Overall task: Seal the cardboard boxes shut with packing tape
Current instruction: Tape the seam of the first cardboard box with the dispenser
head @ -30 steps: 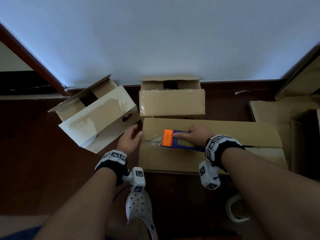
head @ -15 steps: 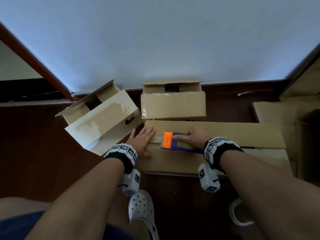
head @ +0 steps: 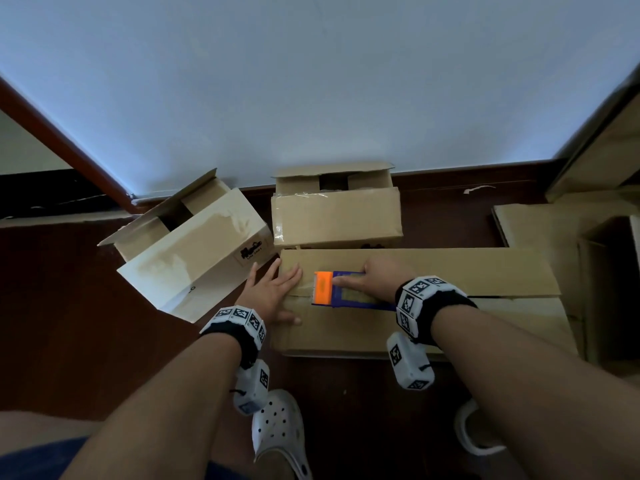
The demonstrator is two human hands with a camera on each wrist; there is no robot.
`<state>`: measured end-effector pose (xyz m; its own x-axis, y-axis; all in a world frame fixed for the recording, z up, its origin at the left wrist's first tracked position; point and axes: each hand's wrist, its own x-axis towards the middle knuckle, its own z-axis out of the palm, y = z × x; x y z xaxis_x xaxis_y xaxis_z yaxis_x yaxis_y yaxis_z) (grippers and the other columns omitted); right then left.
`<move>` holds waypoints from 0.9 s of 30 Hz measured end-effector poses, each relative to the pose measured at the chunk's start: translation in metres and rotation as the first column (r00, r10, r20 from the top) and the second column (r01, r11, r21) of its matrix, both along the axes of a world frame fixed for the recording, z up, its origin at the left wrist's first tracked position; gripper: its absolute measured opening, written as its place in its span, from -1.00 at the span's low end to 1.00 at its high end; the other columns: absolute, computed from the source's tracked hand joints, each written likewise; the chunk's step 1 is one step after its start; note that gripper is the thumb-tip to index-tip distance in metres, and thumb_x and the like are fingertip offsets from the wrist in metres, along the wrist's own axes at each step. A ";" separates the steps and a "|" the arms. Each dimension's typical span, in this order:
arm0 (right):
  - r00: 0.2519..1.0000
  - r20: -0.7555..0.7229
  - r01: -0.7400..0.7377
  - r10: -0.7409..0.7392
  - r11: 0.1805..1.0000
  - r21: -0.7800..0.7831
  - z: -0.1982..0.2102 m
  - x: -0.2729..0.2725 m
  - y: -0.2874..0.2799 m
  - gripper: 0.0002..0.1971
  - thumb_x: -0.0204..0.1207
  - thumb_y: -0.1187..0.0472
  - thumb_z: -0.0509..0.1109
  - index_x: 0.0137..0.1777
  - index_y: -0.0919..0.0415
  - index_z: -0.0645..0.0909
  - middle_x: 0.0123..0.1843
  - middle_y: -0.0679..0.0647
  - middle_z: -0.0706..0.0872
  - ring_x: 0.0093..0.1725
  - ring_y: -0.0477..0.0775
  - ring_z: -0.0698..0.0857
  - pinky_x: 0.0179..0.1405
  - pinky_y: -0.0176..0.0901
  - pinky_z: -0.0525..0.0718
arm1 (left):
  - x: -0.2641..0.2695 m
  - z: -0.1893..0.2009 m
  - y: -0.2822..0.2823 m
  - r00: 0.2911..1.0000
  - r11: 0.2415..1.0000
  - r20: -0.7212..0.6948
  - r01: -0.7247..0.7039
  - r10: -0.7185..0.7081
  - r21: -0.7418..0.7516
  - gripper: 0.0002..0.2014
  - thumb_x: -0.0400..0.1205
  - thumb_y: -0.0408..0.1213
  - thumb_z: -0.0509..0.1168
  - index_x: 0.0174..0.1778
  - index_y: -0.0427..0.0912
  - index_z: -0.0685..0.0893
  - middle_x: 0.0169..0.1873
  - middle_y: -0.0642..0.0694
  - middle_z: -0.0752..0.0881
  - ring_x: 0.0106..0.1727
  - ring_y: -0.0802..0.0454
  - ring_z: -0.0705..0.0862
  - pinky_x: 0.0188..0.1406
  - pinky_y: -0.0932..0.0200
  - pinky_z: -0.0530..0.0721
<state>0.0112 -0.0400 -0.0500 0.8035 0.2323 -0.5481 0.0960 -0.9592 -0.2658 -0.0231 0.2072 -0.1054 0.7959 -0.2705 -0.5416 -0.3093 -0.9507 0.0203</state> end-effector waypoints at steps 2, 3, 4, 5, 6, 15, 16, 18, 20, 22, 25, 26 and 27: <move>0.999 0.028 -0.024 0.025 0.999 -0.026 0.005 0.001 0.001 -0.24 0.30 -0.62 0.09 -0.40 0.16 0.50 -0.47 0.05 0.53 -0.44 0.04 0.54 -0.41 -0.11 0.52 | -0.001 0.001 -0.001 1.000 1.000 -0.007 0.004 -0.004 0.019 0.05 0.49 0.38 0.24 0.68 0.12 -0.30 0.68 0.19 -0.24 0.68 -0.05 -0.34 0.53 -0.36 -0.43; 0.999 0.035 -0.031 0.032 0.999 -0.034 0.007 0.001 0.001 -0.24 0.30 -0.63 0.09 -0.43 0.15 0.47 -0.50 0.03 0.50 -0.47 0.02 0.52 -0.44 -0.13 0.49 | -0.001 0.001 -0.002 1.000 1.000 -0.008 0.010 -0.009 0.028 0.04 0.49 0.38 0.23 0.68 0.12 -0.30 0.68 0.18 -0.23 0.68 -0.05 -0.33 0.53 -0.36 -0.43; 0.999 0.035 -0.033 0.035 0.999 -0.038 0.008 0.001 0.001 -0.25 0.30 -0.63 0.10 -0.46 0.14 0.45 -0.52 0.01 0.49 -0.49 0.01 0.51 -0.48 -0.16 0.47 | -0.002 0.002 -0.003 1.000 0.999 -0.005 0.016 -0.015 0.038 0.04 0.49 0.39 0.22 0.68 0.11 -0.30 0.69 0.17 -0.22 0.69 -0.06 -0.32 0.52 -0.35 -0.43; 0.999 0.030 -0.033 0.034 0.999 -0.041 0.009 0.001 0.002 -0.26 0.30 -0.62 0.10 -0.47 0.14 0.43 -0.52 0.01 0.48 -0.50 0.01 0.50 -0.50 -0.18 0.45 | -0.003 0.003 -0.004 1.000 0.999 0.001 0.019 -0.019 0.047 0.04 0.49 0.40 0.22 0.68 0.11 -0.29 0.69 0.16 -0.22 0.69 -0.07 -0.31 0.51 -0.34 -0.44; 0.999 0.022 -0.030 0.031 0.999 -0.043 0.010 0.000 0.002 -0.26 0.31 -0.62 0.11 -0.47 0.13 0.43 -0.52 0.01 0.48 -0.50 0.00 0.50 -0.51 -0.20 0.44 | -0.003 0.003 -0.004 1.000 0.998 0.006 0.020 -0.020 0.053 0.04 0.49 0.40 0.22 0.68 0.10 -0.29 0.69 0.16 -0.21 0.69 -0.07 -0.30 0.51 -0.34 -0.45; 1.000 -0.021 0.021 -0.022 0.997 -0.068 0.007 -0.004 0.002 -0.28 0.29 -0.60 0.19 -0.38 0.14 0.50 -0.45 0.02 0.54 -0.44 -0.01 0.53 -0.44 -0.17 0.47 | 0.000 0.005 -0.008 1.000 0.995 0.000 0.003 -0.003 0.104 0.07 0.46 0.43 0.22 0.68 0.12 -0.31 0.69 0.17 -0.19 0.70 -0.15 -0.27 0.45 -0.39 -0.51; 0.999 -0.027 0.020 -0.022 0.997 -0.069 0.008 -0.004 0.001 -0.29 0.29 -0.59 0.19 -0.38 0.14 0.50 -0.45 0.02 0.53 -0.44 -0.01 0.52 -0.45 -0.18 0.46 | 0.001 0.005 -0.008 1.000 0.994 0.004 0.006 -0.006 0.114 0.07 0.46 0.44 0.22 0.68 0.12 -0.30 0.69 0.17 -0.18 0.70 -0.14 -0.26 0.44 -0.40 -0.52; 0.999 -0.032 0.013 -0.015 0.998 -0.069 0.010 -0.005 0.002 -0.30 0.32 -0.58 0.20 -0.37 0.15 0.50 -0.44 0.02 0.53 -0.44 -0.02 0.51 -0.47 -0.21 0.43 | 0.002 0.004 -0.009 1.000 0.991 0.007 0.009 -0.010 0.134 0.08 0.45 0.45 0.22 0.68 0.12 -0.29 0.70 0.17 -0.16 0.70 -0.13 -0.24 0.43 -0.42 -0.53; 0.999 -0.035 0.002 -0.005 0.997 -0.072 0.011 -0.005 0.003 -0.32 0.33 -0.56 0.21 -0.37 0.15 0.49 -0.44 0.02 0.53 -0.45 -0.02 0.50 -0.50 -0.23 0.41 | 0.002 0.004 -0.009 1.000 0.989 0.004 0.008 -0.009 0.150 0.09 0.44 0.46 0.21 0.68 0.12 -0.30 0.70 0.17 -0.16 0.70 -0.13 -0.24 0.42 -0.44 -0.54; 0.999 -0.039 -0.007 0.003 0.996 -0.092 0.012 -0.005 -0.004 -0.32 0.34 -0.54 0.22 -0.37 0.16 0.48 -0.43 0.02 0.52 -0.45 -0.03 0.49 -0.51 -0.23 0.40 | 0.002 0.004 -0.010 1.000 0.987 -0.006 0.001 0.000 0.160 0.09 0.43 0.46 0.22 0.68 0.13 -0.31 0.69 0.18 -0.17 0.70 -0.14 -0.25 0.42 -0.45 -0.54; 0.996 -0.072 0.048 -0.056 0.994 -0.097 0.014 -0.001 -0.028 -0.34 0.36 -0.52 0.23 -0.35 0.16 0.48 -0.41 0.03 0.54 -0.44 -0.02 0.49 -0.48 -0.21 0.40 | 0.003 0.004 -0.012 1.000 0.987 -0.022 -0.010 0.013 0.159 0.10 0.43 0.46 0.23 0.68 0.14 -0.31 0.69 0.20 -0.20 0.70 -0.18 -0.26 0.42 -0.45 -0.54; 0.995 -0.075 0.064 -0.071 0.994 -0.086 0.016 0.000 -0.034 -0.34 0.37 -0.52 0.23 -0.35 0.16 0.48 -0.41 0.03 0.54 -0.44 -0.02 0.50 -0.47 -0.21 0.39 | 0.003 0.004 -0.012 0.999 0.988 -0.025 -0.016 0.020 0.154 0.10 0.43 0.45 0.23 0.68 0.14 -0.31 0.69 0.21 -0.20 0.70 -0.18 -0.26 0.42 -0.45 -0.54; 0.995 -0.068 0.063 -0.069 0.995 -0.082 0.015 0.001 -0.036 -0.34 0.37 -0.52 0.23 -0.34 0.16 0.49 -0.42 0.03 0.54 -0.44 -0.01 0.50 -0.47 -0.20 0.39 | 0.003 0.004 -0.012 1.000 0.988 -0.021 -0.019 0.023 0.150 0.10 0.43 0.45 0.24 0.68 0.14 -0.31 0.69 0.21 -0.19 0.70 -0.17 -0.25 0.43 -0.45 -0.53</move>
<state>0.0127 -0.0764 -0.0349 0.7741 0.1332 -0.6189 0.0156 -0.9813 -0.1917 -0.0206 0.1954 -0.1016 0.7879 -0.1684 -0.5923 -0.2904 -0.9498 -0.1163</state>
